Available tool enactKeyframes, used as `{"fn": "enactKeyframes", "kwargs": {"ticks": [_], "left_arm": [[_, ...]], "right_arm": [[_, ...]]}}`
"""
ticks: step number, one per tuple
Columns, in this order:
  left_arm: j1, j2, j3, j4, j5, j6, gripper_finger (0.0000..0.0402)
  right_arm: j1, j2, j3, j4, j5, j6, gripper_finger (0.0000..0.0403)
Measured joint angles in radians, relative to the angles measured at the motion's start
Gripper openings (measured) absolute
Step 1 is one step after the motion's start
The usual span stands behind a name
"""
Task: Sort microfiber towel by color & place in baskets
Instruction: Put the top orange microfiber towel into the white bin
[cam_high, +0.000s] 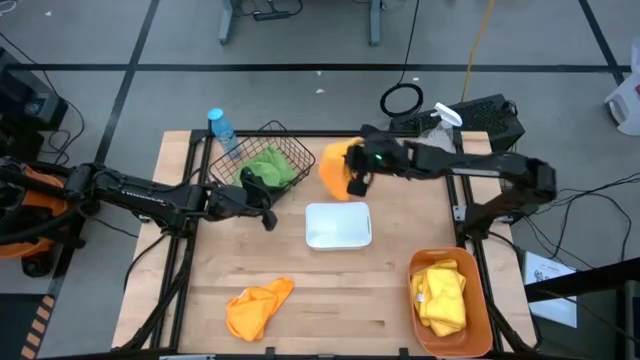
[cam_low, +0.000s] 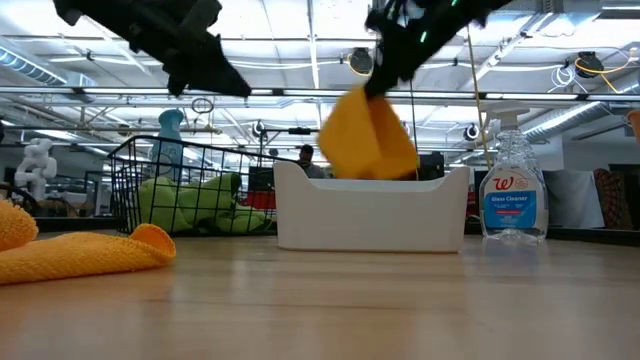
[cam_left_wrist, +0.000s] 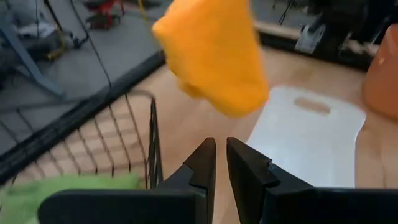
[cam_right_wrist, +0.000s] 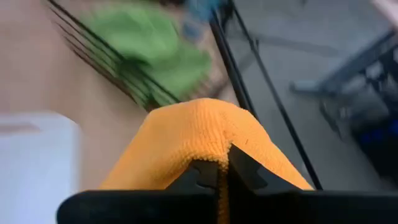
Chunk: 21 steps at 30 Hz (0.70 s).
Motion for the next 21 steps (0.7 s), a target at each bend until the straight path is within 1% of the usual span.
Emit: {"fn": "enactKeyframes", "kwargs": {"ticks": [3,5,7,9,12,15,17,19,21], "left_arm": [[0.000,0.000,0.000,0.084,0.002,0.050,0.0044],[0.000,0.000,0.000,0.158,0.038,0.098,0.0046],[-0.004,0.000,0.000,0.236,0.081,0.128,0.0056],[-0.013,0.000,0.002,0.296,0.116,0.151,0.0076],[-0.028,0.000,0.016,0.342,0.153,0.179,0.0121],[-0.043,0.022,0.045,0.356,0.177,0.187,0.0184],[-0.053,0.050,0.067,0.354,0.227,0.190,0.0231],[-0.063,0.097,0.101,0.357,0.273,0.210,0.0275],[-0.072,0.150,0.134,0.353,0.282,0.245,0.0312]], "right_arm": [[0.084,-0.081,0.000,0.001,0.000,0.026,0.0001],[0.138,-0.118,0.000,0.000,0.000,0.048,0.0001],[0.186,-0.139,0.000,0.006,0.000,0.066,0.0001],[0.233,-0.146,0.000,0.008,0.001,0.078,0.0001],[0.297,-0.142,0.000,0.016,0.001,0.082,0.0001],[0.350,-0.127,0.000,0.025,0.005,0.078,0.0000],[0.381,-0.114,0.000,0.033,0.052,0.067,0.0000],[0.411,-0.102,-0.001,0.034,0.125,0.045,0.0000],[0.429,-0.088,-0.001,0.042,0.158,0.020,0.0000]]}}
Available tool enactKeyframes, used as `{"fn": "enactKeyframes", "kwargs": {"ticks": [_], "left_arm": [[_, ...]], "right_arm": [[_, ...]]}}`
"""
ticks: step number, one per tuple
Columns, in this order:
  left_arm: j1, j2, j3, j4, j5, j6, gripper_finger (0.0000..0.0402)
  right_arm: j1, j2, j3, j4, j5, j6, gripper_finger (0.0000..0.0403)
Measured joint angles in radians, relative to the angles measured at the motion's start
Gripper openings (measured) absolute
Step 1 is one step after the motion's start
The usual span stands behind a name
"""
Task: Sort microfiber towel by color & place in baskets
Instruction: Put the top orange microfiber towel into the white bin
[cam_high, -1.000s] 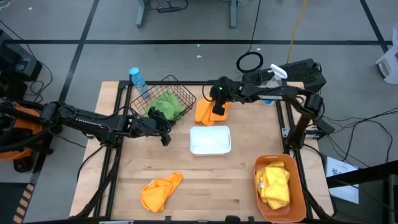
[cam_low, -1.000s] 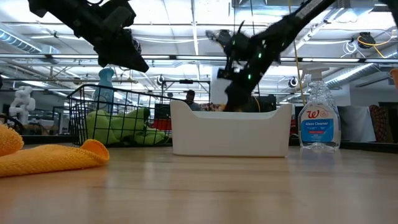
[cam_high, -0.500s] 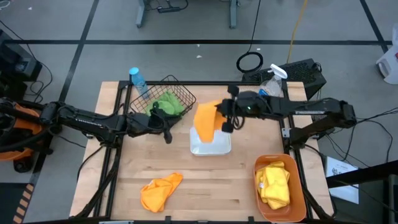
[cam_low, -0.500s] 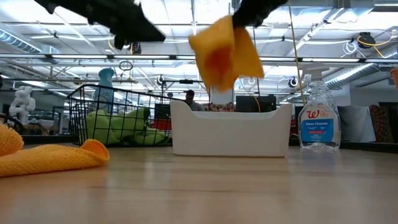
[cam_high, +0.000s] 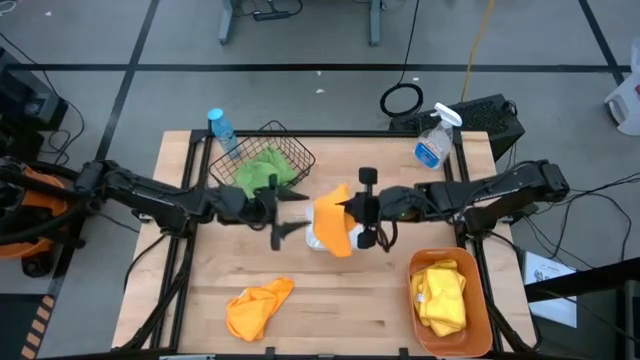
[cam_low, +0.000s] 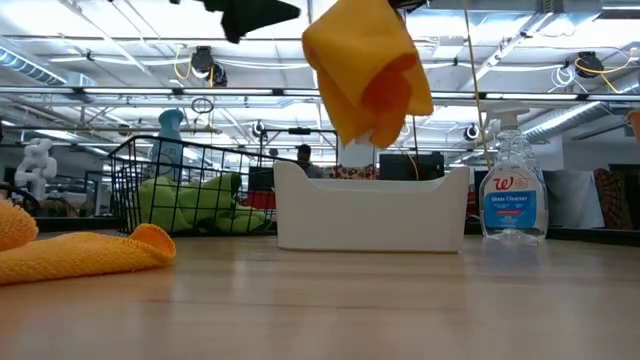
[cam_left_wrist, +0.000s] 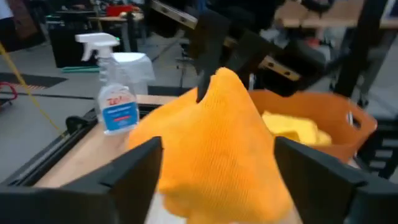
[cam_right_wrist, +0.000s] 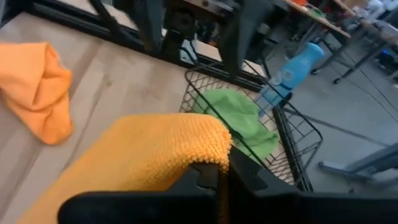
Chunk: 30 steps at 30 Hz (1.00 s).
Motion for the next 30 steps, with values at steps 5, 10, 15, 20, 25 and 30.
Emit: {"fn": "enactKeyframes", "kwargs": {"ticks": [5,10,15,20,25,30], "left_arm": [[-0.002,0.138,0.102,-0.014,0.002,0.085,0.0360],[0.010,0.230,0.187,-0.074,0.024,0.148,0.0358],[0.048,0.296,0.246,-0.177,0.104,0.171,0.0328],[0.072,0.318,0.263,-0.187,0.186,0.178,0.0256],[0.074,0.319,0.265,-0.202,0.189,0.208,0.0140],[0.075,0.319,0.265,-0.190,0.189,0.214,0.0017]], "right_arm": [[0.013,0.031,0.000,0.000,-0.004,-0.017,0.0000],[0.012,0.039,-0.001,-0.026,-0.005,-0.004,0.0000],[0.019,0.041,-0.001,-0.029,-0.009,-0.002,0.0000],[0.023,0.043,-0.001,-0.053,-0.009,0.016,0.0000],[0.023,0.043,-0.001,-0.099,-0.009,0.091,0.0016],[0.027,0.043,-0.001,-0.139,-0.008,0.142,0.0056]]}}
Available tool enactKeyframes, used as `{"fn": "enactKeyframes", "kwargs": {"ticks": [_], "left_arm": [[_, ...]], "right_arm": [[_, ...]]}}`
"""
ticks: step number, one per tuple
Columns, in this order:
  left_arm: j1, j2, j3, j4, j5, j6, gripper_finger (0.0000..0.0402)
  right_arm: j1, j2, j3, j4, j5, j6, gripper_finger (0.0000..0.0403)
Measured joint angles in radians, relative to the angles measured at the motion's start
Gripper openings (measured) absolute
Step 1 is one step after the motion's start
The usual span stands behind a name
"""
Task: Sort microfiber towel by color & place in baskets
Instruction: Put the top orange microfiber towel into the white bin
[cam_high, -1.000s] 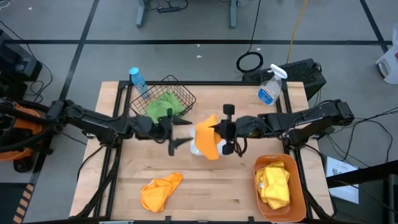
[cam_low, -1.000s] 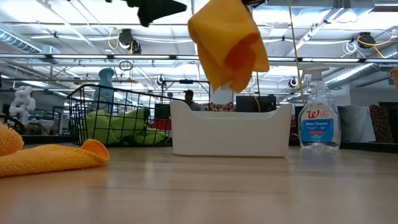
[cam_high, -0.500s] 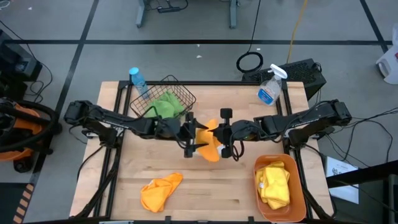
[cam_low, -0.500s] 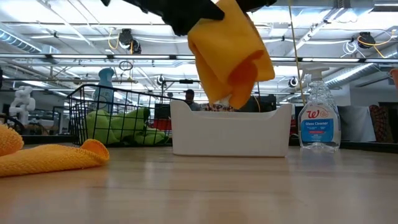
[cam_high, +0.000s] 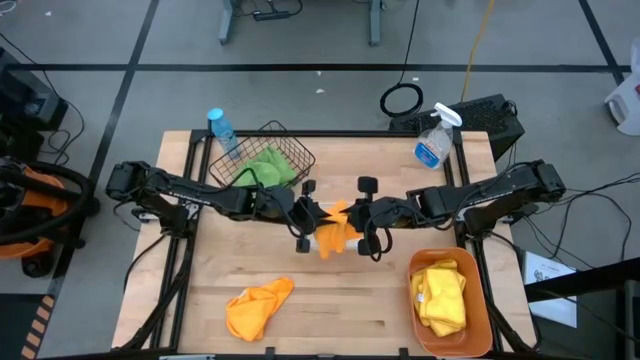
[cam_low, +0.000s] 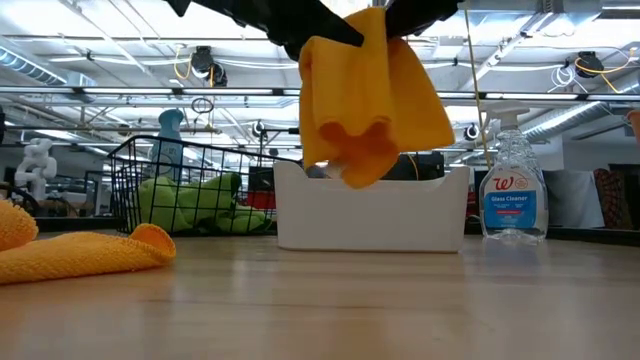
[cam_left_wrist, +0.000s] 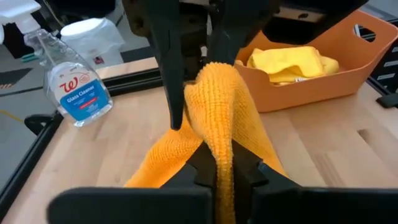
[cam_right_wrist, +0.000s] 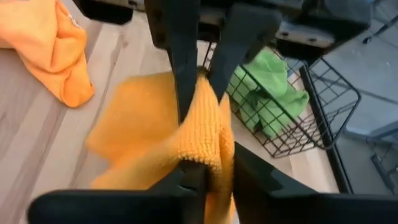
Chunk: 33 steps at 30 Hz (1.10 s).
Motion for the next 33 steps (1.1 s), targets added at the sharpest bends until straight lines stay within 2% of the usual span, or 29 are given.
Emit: {"fn": "enactKeyframes", "kwargs": {"ticks": [7,15,19,25,33], "left_arm": [[0.010,0.000,0.000,0.005,-0.004,-0.041,0.0015],[0.075,0.018,0.000,-0.040,0.001,-0.208,0.0011],[0.091,0.047,0.002,-0.002,0.048,-0.280,0.0010],[0.091,0.100,-0.001,0.032,0.093,-0.345,0.0010],[0.101,0.139,-0.001,-0.025,-0.008,-0.388,0.0009]], "right_arm": [[0.034,0.000,0.000,-0.081,0.022,0.072,0.0122],[0.103,-0.001,0.000,-0.334,0.197,0.293,0.0179],[0.140,-0.001,0.000,-0.421,0.222,0.418,0.0189],[0.221,-0.001,0.000,-0.463,0.276,0.484,0.0192],[0.297,-0.001,0.000,-0.466,0.353,0.493,0.0192]]}}
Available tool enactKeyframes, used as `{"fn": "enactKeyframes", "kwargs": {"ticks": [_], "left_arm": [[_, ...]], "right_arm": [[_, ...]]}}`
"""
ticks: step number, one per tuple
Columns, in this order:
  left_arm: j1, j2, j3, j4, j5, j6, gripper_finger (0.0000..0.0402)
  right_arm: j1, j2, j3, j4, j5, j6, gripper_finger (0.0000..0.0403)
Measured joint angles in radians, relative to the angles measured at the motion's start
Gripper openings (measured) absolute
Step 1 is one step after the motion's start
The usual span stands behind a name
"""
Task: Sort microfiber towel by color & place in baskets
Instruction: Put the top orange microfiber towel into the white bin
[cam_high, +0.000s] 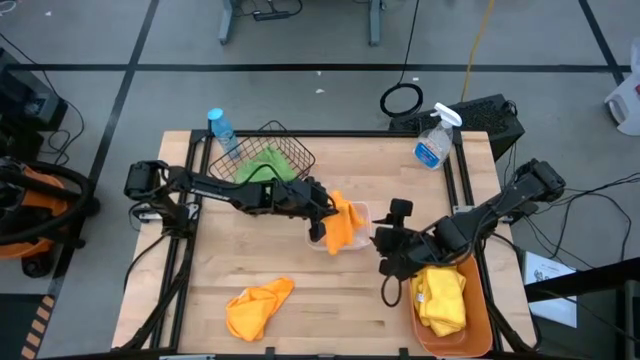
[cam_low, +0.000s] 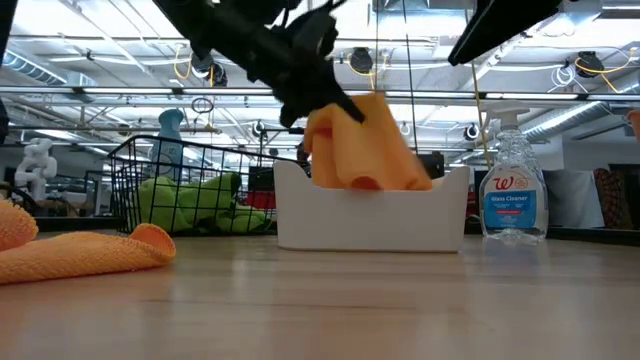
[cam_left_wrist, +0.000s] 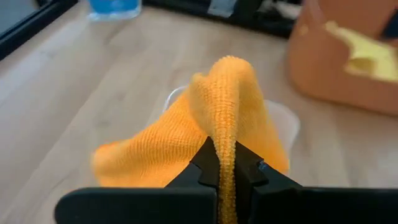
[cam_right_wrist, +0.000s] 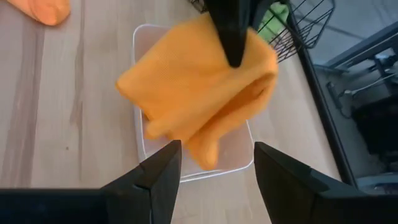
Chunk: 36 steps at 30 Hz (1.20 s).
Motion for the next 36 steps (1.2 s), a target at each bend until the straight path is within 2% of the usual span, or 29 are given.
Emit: {"fn": "enactKeyframes", "kwargs": {"ticks": [5,10,15,19,23,27,32,36], "left_arm": [[-0.005,0.016,-0.001,-0.037,-0.085,-0.042,0.0022],[-0.006,0.033,-0.002,-0.037,-0.159,-0.100,0.0038],[-0.006,0.031,-0.002,-0.071,-0.225,-0.167,0.0068],[-0.015,0.032,-0.002,-0.091,-0.233,-0.228,0.0105],[-0.045,0.032,-0.002,-0.080,-0.259,-0.235,0.0147],[-0.080,0.032,-0.002,-0.039,-0.260,-0.225,0.0197],[-0.109,0.026,-0.002,-0.030,-0.281,-0.155,0.0252],[-0.121,0.005,-0.002,-0.040,-0.283,-0.147,0.0266]], "right_arm": [[0.006,0.000,0.000,0.022,0.079,0.010,0.0192],[-0.017,0.000,-0.057,0.190,0.088,-0.052,0.0186],[-0.078,0.001,-0.162,0.451,-0.037,-0.074,0.0148],[-0.142,0.001,-0.265,0.695,-0.176,-0.086,0.0099],[-0.205,0.001,-0.337,0.827,-0.251,-0.088,0.0045],[-0.254,0.009,-0.358,0.845,-0.273,-0.088,0.0005],[-0.311,0.072,-0.358,0.855,-0.278,-0.107,0.0011],[-0.349,0.137,-0.358,0.857,-0.327,-0.114,0.0004]]}}
